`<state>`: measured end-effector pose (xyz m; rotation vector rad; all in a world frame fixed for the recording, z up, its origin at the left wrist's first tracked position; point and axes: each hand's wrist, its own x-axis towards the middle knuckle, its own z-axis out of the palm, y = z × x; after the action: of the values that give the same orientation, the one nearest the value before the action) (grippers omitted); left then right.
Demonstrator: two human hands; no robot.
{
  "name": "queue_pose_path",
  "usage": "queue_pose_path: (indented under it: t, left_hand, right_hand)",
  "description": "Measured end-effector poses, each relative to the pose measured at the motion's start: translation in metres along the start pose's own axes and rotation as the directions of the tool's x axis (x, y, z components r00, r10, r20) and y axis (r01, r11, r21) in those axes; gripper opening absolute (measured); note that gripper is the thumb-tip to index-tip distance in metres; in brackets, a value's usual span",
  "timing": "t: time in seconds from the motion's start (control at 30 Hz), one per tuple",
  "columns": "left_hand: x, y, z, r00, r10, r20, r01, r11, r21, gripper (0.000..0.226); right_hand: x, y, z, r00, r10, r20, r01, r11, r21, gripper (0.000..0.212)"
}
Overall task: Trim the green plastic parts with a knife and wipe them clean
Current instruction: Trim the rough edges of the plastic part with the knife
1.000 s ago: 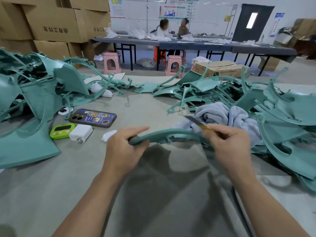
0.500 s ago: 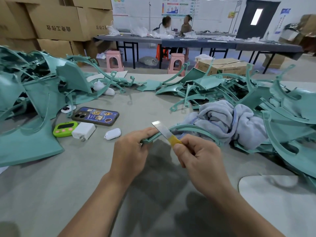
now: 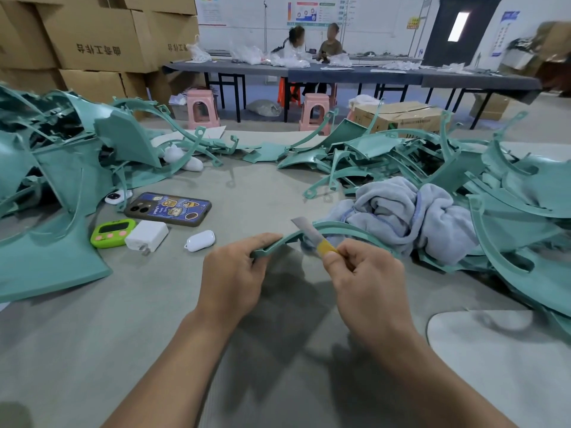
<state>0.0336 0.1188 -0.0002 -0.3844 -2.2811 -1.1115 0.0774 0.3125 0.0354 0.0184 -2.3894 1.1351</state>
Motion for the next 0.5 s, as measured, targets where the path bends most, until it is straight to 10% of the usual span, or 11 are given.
queue_pose_path:
  t: [0.3, 0.5]
  left_hand:
    - [0.001, 0.002, 0.0, 1.0, -0.024, 0.004, 0.024, 1.0, 0.01, 0.027]
    - [0.0, 0.001, -0.002, 1.0, -0.02, 0.006, 0.02, 1.0, 0.012, 0.032]
  right_hand:
    - [0.018, 0.02, -0.007, 0.978, 0.162, -0.134, -0.171, 0.984, -0.058, 0.037]
    - [0.005, 0.007, -0.006, 0.998, -0.053, -0.016, 0.055, 0.989, 0.14, 0.032]
